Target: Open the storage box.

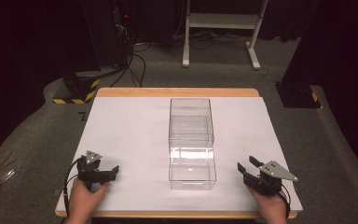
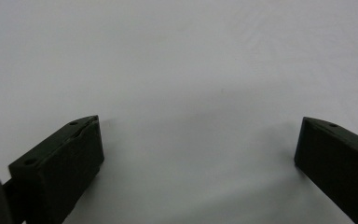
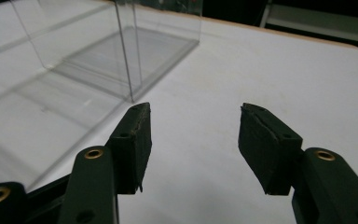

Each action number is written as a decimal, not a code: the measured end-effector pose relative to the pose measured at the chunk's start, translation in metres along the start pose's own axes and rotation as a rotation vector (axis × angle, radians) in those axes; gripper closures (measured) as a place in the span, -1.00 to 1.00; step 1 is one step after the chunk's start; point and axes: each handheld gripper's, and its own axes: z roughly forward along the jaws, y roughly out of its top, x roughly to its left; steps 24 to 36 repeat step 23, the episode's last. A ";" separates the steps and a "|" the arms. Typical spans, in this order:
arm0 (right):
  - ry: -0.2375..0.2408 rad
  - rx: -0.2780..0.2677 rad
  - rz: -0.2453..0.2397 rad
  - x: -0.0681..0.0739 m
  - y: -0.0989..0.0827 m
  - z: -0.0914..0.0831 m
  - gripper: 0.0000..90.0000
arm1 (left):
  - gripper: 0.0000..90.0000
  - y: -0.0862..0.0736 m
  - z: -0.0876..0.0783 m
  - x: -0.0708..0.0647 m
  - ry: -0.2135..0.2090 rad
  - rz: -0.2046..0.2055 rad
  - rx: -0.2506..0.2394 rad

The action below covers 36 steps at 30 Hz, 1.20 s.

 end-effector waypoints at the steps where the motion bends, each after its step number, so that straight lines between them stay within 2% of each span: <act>1: 0.000 0.000 0.000 0.000 0.000 0.000 -0.02 | -0.98 0.000 0.000 0.000 0.000 0.000 0.000; 2: -0.022 0.028 0.003 -0.002 -0.004 0.003 -0.04 | -0.98 0.000 0.000 0.000 0.000 0.000 0.000; 3: -0.022 0.028 0.003 -0.002 -0.004 0.003 -0.04 | -0.98 0.000 0.000 0.000 0.000 0.000 0.000; 5: -0.048 0.062 -0.002 -0.004 -0.007 0.006 -0.05 | -0.98 0.000 0.000 0.000 0.000 0.000 0.000; 6: -0.070 0.099 -0.008 -0.005 -0.011 0.010 -0.07 | -0.98 0.000 0.000 0.000 0.000 -0.001 0.000; 7: -0.070 0.099 -0.008 -0.005 -0.011 0.010 -0.07 | -0.98 0.000 0.000 0.000 0.000 -0.001 0.000; 9: -0.083 0.144 -0.014 -0.006 -0.016 0.016 -0.11 | -0.97 0.000 0.000 0.000 -0.001 -0.001 0.000; 10: -0.080 0.190 -0.007 -0.007 -0.019 0.021 -0.17 | -0.98 0.000 0.000 0.000 0.000 0.002 0.000; 11: -0.080 0.190 -0.007 -0.007 -0.019 0.021 -0.17 | -0.98 0.000 0.000 0.000 0.001 0.003 0.000; 14: -0.088 0.250 0.020 -0.010 -0.018 0.027 -0.19 | -0.98 0.000 0.000 0.000 -0.001 -0.001 0.000; 22: -0.089 0.229 0.016 -0.010 -0.018 0.025 -0.22 | -0.98 0.000 0.000 0.000 0.000 0.000 0.000; 36: -0.089 0.229 0.016 -0.010 -0.018 0.025 -0.22 | -0.98 0.000 0.000 0.000 0.000 0.001 -0.001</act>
